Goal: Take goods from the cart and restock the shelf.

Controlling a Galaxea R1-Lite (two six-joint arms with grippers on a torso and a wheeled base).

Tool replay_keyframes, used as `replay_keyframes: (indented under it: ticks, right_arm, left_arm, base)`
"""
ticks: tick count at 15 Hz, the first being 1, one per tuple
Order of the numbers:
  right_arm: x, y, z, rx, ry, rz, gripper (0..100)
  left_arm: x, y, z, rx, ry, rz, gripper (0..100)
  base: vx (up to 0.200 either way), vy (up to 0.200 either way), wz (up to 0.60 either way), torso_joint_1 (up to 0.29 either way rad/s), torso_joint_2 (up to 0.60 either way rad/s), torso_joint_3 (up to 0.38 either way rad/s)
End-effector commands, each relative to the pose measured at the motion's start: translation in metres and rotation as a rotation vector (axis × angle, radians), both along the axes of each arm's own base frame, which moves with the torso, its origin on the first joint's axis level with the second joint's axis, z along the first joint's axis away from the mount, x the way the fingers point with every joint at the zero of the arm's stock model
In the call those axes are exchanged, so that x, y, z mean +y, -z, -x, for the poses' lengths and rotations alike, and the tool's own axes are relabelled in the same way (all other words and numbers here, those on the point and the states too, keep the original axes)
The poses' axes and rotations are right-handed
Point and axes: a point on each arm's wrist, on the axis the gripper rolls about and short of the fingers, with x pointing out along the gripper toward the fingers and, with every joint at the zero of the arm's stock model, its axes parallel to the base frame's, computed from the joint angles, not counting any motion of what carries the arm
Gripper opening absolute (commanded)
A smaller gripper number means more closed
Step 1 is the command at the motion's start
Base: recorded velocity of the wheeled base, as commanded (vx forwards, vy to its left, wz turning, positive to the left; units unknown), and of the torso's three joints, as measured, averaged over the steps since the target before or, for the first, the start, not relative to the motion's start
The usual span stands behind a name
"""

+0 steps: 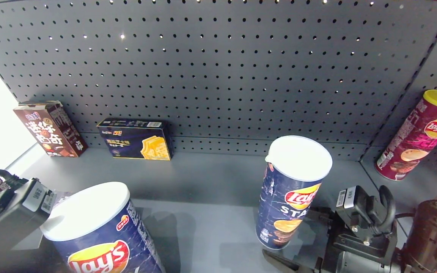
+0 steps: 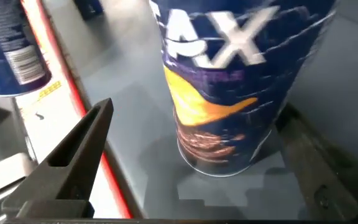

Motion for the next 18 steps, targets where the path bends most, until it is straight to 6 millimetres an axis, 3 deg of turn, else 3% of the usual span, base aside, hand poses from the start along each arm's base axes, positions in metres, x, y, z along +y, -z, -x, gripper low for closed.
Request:
replay_keyframes:
  ticks: [1, 5, 15, 18]
  right_arm:
    - [0.0, -0.001, 0.002, -0.003, -0.008, -0.003, 100]
    - [0.004, 0.0, 0.01, -0.006, -0.049, 0.003, 100]
    - [-0.008, 0.005, 0.025, -0.025, -0.071, 0.023, 100]
    - [-0.019, 0.006, 0.024, -0.023, -0.03, 0.024, 100]
  left_arm:
    - [0.0, 0.001, 0.0, 0.002, -0.001, -0.001, 0]
    - [0.0, 0.001, 0.0, 0.002, -0.001, -0.001, 0]
    - [0.001, 0.001, 0.001, 0.001, -0.005, 0.001, 0]
    - [0.002, 0.001, 0.004, -0.005, -0.005, 0.005, 0]
  base:
    - [0.0, 0.0, 0.0, 0.0, 0.0, 0.0]
    - [0.0, 0.0, 0.0, 0.0, 0.0, 0.0]
    - [0.0, 0.0, 0.0, 0.0, 0.0, 0.0]
    - [0.0, 0.0, 0.0, 0.0, 0.0, 0.0]
